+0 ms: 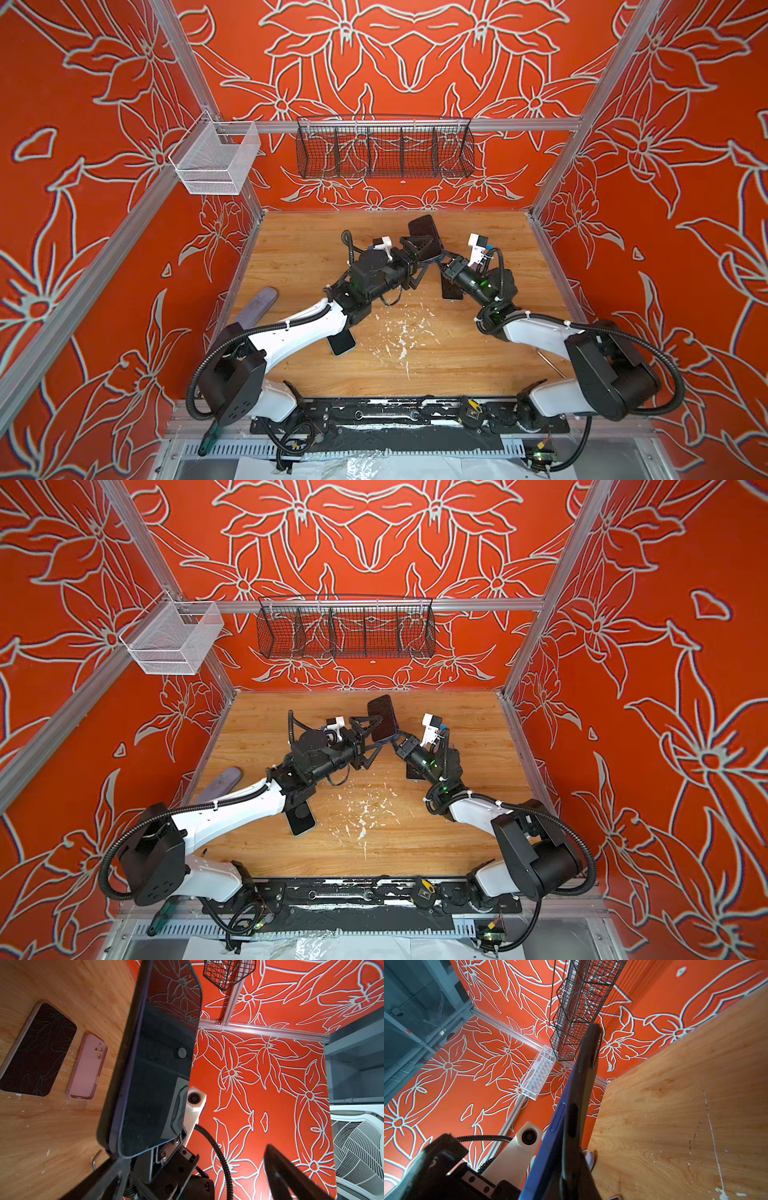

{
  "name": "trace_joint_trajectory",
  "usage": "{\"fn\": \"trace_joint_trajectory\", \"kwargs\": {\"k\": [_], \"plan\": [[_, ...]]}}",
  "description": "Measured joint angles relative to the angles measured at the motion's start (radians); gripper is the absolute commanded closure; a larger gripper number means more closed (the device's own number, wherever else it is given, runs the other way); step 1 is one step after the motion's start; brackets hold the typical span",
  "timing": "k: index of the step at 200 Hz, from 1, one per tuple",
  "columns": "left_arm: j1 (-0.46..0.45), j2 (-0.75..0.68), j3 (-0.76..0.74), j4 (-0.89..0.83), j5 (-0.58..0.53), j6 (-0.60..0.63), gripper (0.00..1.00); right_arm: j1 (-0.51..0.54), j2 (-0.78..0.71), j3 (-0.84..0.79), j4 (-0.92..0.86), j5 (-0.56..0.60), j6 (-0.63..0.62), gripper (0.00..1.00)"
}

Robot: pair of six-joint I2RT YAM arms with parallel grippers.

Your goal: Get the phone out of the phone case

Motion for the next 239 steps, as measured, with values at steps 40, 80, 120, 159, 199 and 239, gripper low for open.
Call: {"fn": "trace_joint_trajectory", "kwargs": {"k": [40, 80, 120, 159, 199, 239], "plan": [[0.000, 0.031, 0.018, 0.006, 0.001, 0.000, 0.03, 0.002, 0.000, -0.016, 0.002, 0.013, 0.006, 0.95], [-0.001, 0.065, 0.037, 0.009, -0.001, 0.003, 0.03, 0.003, -0.002, -0.032, -0.002, 0.027, 0.006, 0.95], [0.001, 0.067, 0.044, 0.007, -0.008, 0.025, 0.19, 0.013, -0.035, -0.042, -0.006, 0.025, 0.006, 0.95], [0.009, 0.067, 0.046, 0.000, -0.016, 0.053, 0.38, 0.018, -0.050, -0.043, -0.005, 0.024, 0.006, 0.95], [0.020, 0.072, 0.046, -0.010, -0.018, 0.061, 0.59, 0.018, -0.058, -0.047, -0.004, 0.024, 0.006, 0.95], [0.029, 0.099, 0.047, -0.005, -0.006, 0.058, 0.77, 0.018, -0.063, -0.048, -0.006, 0.030, 0.006, 0.95]]}}
